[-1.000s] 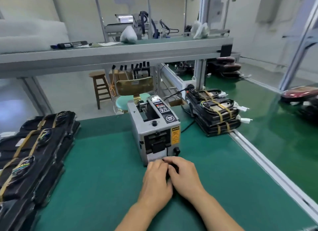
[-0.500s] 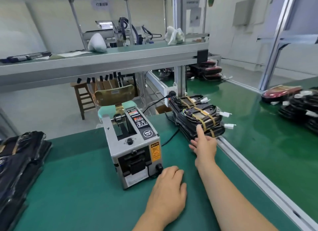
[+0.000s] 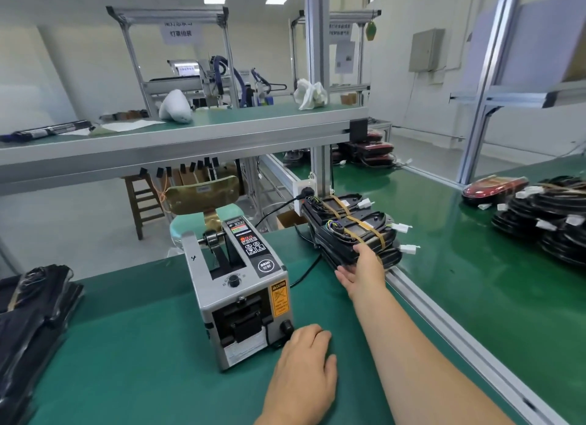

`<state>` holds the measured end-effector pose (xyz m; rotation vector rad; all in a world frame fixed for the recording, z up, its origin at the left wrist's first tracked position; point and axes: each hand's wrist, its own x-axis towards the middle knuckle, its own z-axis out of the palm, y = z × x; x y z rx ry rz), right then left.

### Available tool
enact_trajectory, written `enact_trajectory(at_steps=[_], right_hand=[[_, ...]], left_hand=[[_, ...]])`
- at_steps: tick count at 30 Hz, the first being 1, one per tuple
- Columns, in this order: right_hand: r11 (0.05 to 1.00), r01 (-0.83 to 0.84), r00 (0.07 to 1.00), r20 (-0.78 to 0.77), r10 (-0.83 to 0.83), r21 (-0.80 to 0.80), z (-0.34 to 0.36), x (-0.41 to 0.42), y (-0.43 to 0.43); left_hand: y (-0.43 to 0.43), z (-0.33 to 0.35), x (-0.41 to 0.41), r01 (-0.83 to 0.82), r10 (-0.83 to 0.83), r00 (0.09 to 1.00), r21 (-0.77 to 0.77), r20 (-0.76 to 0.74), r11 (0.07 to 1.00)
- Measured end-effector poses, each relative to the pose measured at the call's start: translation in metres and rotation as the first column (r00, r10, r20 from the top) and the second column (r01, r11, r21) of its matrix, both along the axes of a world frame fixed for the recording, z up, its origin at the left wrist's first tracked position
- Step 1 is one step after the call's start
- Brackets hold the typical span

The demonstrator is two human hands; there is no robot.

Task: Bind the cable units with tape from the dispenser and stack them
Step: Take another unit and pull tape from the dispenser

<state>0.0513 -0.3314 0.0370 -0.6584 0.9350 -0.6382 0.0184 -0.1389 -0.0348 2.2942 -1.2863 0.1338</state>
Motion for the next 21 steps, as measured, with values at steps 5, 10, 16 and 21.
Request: enact_trajectory(at_steps=[5,10,16,21], right_hand=[[0.997,0.065,0.998,-0.010,-0.065,-0.030,0.001,-0.004,0.005],[0.992,0.023,0.993,0.114,-0.037,0.123,0.017,-0.003,0.000],[1.000,-0.023,0.997,-0.072,0.024,0.016,0.029,0.013,-0.005],[0.998,-0.052,0.998,-0.037,0.053,0.031,0.024,0.012,-0.005]], left_hand=[[0.003,0.003,0.001,-0.001,0.000,0.999,-0.005,-0.034,1.000],[0.013,0.007,-0.009,0.004,-0.004,0.996,0.000,-0.086,1.000],[0.022,0.007,-0.008,-0.011,0.005,0.989,-0.034,-0.151,0.999],[0.019,0.008,-0.006,-0.055,0.036,0.981,-0.096,-0.192,0.994]])
